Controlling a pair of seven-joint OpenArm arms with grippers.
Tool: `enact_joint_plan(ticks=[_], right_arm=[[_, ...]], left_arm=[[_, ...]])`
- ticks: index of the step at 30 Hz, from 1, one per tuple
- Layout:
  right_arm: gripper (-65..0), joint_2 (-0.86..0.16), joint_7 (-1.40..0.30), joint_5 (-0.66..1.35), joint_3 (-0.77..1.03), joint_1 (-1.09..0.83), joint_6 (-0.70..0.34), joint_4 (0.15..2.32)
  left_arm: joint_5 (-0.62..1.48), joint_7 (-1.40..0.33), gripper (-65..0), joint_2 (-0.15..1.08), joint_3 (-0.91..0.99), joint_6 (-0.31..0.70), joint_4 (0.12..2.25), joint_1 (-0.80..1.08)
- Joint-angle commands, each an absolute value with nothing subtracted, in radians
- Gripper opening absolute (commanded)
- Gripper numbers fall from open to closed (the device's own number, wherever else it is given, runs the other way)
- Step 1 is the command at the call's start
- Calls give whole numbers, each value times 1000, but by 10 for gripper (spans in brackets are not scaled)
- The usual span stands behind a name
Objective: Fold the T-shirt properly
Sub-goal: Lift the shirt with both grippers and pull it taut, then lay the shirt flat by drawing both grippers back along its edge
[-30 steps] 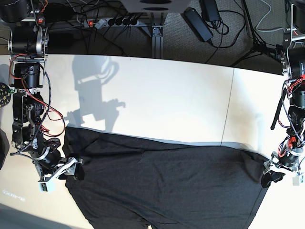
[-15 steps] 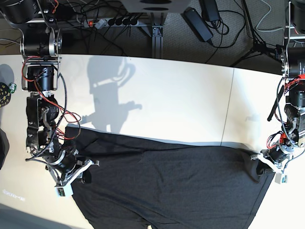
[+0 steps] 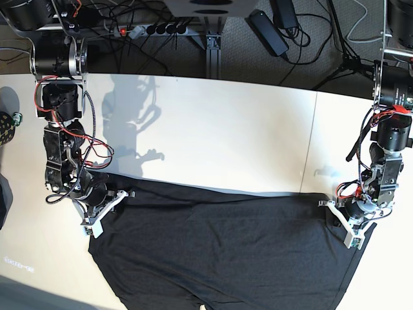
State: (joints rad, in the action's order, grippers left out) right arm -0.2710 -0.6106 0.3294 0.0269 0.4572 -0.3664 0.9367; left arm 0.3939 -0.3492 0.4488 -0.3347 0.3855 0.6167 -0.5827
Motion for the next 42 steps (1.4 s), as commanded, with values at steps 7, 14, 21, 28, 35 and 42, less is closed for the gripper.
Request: enact_joint_plan(ticks=[7, 14, 21, 28, 35, 42], right_arm=[[-650, -283, -686, 386, 31, 391, -415, 985], [-650, -283, -697, 393, 31, 196, -415, 1255], [-650, -292, -785, 402, 31, 57, -415, 1460], [-650, -329, -798, 411, 31, -52, -415, 1539], [-650, -407, -806, 455, 31, -162, -416, 1630], [-650, -485, -813, 499, 31, -244, -415, 1688]], left_arm=[[381, -389, -650, 480, -334, 386, 628, -602], [470, -377, -650, 568, -334, 487, 679, -511], [544, -418, -650, 664, -332, 487, 874, -351], [551, -434, -650, 696, -228, 486, 1013, -184], [565, -443, -650, 696, -49, 487, 1137, 9], [570, -457, -650, 695, 58, 487, 1287, 189]])
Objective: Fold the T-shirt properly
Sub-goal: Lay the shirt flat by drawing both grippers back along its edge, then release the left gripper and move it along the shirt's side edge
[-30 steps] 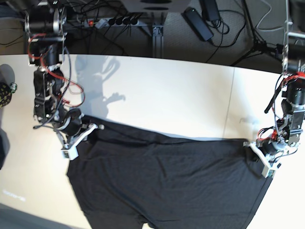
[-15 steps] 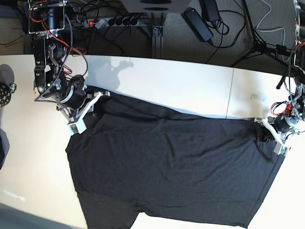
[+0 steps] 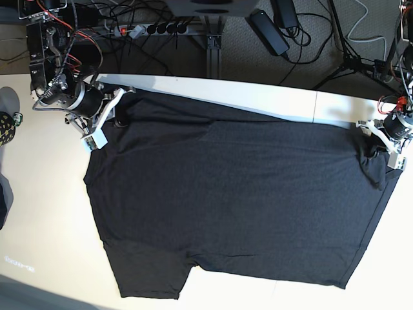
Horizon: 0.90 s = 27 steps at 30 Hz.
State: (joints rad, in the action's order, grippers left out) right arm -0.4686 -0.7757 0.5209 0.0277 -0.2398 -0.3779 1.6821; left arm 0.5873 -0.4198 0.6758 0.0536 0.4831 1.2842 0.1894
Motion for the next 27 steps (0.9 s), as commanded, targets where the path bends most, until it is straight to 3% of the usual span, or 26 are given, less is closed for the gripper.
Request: enact_joint_plan(ticks=[1, 11, 21, 27], right_arm=[[-650, -492, -816, 501, 31, -252, -416, 1691], [-650, -574, -820, 501, 35, -264, -415, 1699], [-650, -618, -811, 506, 46, -263, -415, 1699], [-650, -618, -805, 505, 46, -261, -415, 1699]], left_arm=[[571, -462, -650, 696, 71, 487, 1304, 210], [591, -469, -650, 695, 160, 487, 1400, 363], [595, -438, -650, 676, 181, 487, 1406, 382], [682, -430, -650, 657, 344, 487, 1521, 379]])
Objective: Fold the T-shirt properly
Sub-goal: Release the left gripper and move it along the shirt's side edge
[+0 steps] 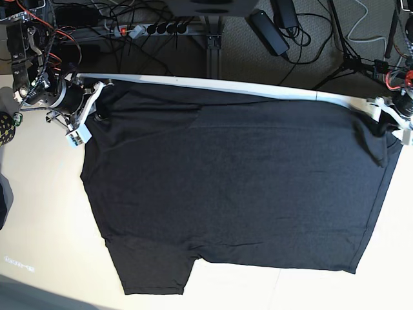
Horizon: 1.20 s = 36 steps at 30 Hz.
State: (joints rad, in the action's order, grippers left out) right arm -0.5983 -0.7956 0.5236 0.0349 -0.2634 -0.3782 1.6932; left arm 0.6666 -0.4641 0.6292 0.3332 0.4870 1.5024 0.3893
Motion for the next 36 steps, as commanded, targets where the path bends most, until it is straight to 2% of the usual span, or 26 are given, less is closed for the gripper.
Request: enact_joint_plan(ticks=[1, 4, 5, 11, 13, 18, 27, 31, 36], right_arm=[[-650, -618, -805, 505, 46, -261, -416, 1699], [-650, -618, -805, 505, 46, -261, -416, 1699], [-650, -618, -805, 505, 46, -261, -416, 1699], [-650, -618, -804, 505, 46, -261, -416, 1699], [-650, -618, -804, 505, 46, -261, -416, 1699], [-650, -618, -805, 505, 46, -261, -416, 1698], [-650, -618, -805, 505, 46, -261, -416, 1698], [-650, -618, -809, 505, 46, -261, -416, 1698], [-650, -618, -810, 505, 46, -262, -416, 1698]], left_arm=[[694, -430, -650, 657, 379, 487, 1545, 376], [726, -443, -650, 664, 469, 487, 1601, 355], [744, -450, -627, 668, 490, 487, 1608, 344], [743, -439, -377, 682, 475, 483, 1577, 220], [735, -414, -329, 682, 424, 483, 1526, 151], [731, -404, -327, 678, 230, 483, 1280, -98], [714, -352, -327, 643, 1, 484, 637, -574], [721, -349, -327, 637, -44, 484, 437, -695], [740, -364, -327, 632, -46, 483, 281, -736]])
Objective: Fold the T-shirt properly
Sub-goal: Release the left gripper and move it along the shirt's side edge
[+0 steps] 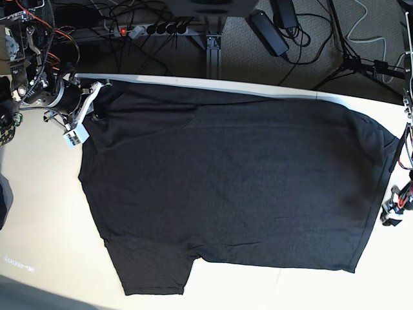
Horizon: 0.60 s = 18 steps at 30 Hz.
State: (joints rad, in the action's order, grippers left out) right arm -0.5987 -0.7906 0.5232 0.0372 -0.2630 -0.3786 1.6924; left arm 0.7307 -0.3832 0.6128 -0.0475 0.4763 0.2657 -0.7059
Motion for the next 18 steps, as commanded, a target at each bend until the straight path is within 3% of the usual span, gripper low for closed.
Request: enact_joint_plan(ticks=[1, 11, 18], right_arm=[[-650, -618, -812, 505, 46, -261, -416, 1698], [-650, -618, -812, 505, 46, -263, -416, 1698], [-650, -618, -812, 506, 46, -263, -416, 1698]], left_arm=[[740, -366, -327, 632, -46, 483, 261, -736], [745, -408, -328, 626, -46, 484, 225, -734], [728, -408, -328, 550, -46, 484, 225, -734]])
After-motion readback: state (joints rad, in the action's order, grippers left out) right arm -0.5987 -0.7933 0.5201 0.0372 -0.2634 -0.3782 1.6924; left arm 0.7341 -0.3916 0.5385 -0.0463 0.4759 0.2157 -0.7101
